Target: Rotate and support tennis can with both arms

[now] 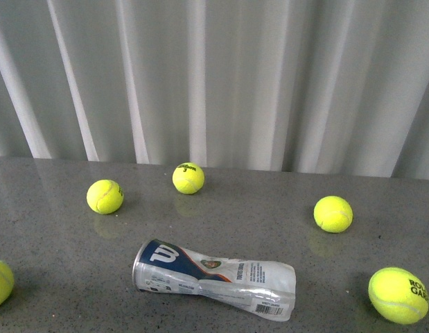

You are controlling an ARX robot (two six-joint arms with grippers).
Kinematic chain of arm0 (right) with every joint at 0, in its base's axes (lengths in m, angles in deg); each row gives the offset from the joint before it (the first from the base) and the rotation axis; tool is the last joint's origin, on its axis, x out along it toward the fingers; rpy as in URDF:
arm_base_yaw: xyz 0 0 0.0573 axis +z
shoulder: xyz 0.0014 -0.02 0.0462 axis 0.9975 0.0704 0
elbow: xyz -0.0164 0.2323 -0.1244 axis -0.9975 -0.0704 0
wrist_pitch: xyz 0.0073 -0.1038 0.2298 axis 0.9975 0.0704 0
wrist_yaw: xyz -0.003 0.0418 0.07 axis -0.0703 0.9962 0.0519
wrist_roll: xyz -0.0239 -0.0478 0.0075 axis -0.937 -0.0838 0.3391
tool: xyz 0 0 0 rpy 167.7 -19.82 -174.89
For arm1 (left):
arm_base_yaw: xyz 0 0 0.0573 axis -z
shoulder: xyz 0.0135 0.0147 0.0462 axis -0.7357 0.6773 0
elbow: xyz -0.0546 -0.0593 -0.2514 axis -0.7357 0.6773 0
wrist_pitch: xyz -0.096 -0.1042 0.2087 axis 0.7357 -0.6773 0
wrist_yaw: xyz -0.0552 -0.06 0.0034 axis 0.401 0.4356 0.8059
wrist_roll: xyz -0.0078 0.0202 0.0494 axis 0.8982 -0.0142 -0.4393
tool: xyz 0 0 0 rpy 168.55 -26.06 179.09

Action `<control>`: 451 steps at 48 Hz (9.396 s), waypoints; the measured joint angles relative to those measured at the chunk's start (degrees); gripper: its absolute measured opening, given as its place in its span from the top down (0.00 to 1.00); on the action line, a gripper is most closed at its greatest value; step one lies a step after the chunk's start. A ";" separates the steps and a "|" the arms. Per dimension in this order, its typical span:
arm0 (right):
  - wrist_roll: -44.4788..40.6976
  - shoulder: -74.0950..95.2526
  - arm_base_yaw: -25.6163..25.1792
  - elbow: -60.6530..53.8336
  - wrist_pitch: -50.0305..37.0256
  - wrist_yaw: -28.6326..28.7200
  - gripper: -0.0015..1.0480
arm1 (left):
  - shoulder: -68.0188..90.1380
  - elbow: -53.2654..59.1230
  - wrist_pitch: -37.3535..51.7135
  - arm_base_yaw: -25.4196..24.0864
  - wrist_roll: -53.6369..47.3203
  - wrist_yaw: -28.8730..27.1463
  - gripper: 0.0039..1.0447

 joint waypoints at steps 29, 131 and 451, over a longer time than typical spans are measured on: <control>0.02 0.00 0.00 0.00 0.00 0.00 0.07 | 64.61 -36.46 -7.78 8.90 5.05 28.39 0.06; 0.02 0.00 0.00 0.00 0.00 0.00 0.07 | 54.34 -24.57 5.42 13.29 13.44 37.03 0.97; 0.02 0.00 0.00 0.00 0.00 0.04 0.07 | -10.53 19.50 26.47 -5.25 -3.34 14.12 0.97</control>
